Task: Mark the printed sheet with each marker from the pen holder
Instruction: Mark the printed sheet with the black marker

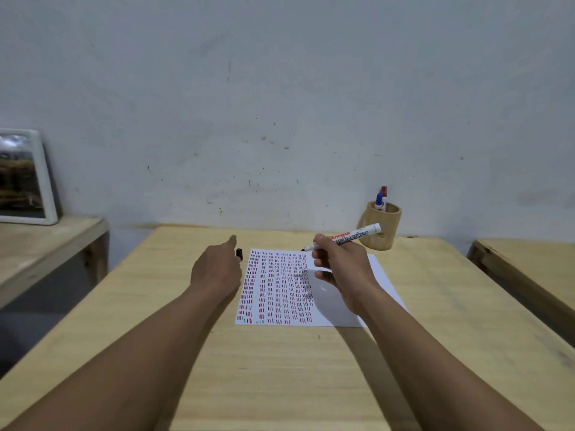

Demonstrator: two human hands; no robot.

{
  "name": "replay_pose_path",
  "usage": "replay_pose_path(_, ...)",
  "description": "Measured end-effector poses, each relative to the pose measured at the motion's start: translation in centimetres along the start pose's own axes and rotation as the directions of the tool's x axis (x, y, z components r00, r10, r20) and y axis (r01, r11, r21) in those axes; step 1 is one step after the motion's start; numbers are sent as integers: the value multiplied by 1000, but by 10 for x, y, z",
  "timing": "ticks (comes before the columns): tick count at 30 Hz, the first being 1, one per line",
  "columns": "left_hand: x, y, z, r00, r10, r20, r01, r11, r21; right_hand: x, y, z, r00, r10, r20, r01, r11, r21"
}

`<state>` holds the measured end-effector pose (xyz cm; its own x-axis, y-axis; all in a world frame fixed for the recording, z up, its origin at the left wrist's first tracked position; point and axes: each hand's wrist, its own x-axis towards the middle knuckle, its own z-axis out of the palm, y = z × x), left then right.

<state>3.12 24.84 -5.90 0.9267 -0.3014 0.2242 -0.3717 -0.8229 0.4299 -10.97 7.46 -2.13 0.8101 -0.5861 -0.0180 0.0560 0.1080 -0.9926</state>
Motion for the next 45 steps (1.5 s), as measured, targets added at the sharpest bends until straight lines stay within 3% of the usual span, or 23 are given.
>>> replay_pose_path(5,-32,-13,-7,998,-40,39,41,998,-42,-11,3,-10,994,-113,-5,109,965,-240)
replay_pose_path(8,-42,-22,-7,986,-17,166,3,997,81,-17,15,-17,989,-146,-20,123,891,-437)
replay_pose_path(12,-53,-29,-3,957,7,291,-72,975,211,-24,37,-24,985,-141,-98,70,852,-519)
replay_pose_path(19,-56,-34,2,961,29,275,-97,967,237,-27,42,-23,975,-181,-125,62,771,-634)
replay_pose_path(29,-57,-36,2,958,22,286,-93,968,235,-24,47,-24,978,-186,-93,72,724,-686)
replay_pose_path(45,-57,-35,2,963,21,269,-79,976,205,-26,45,-23,981,-162,-106,53,754,-655)
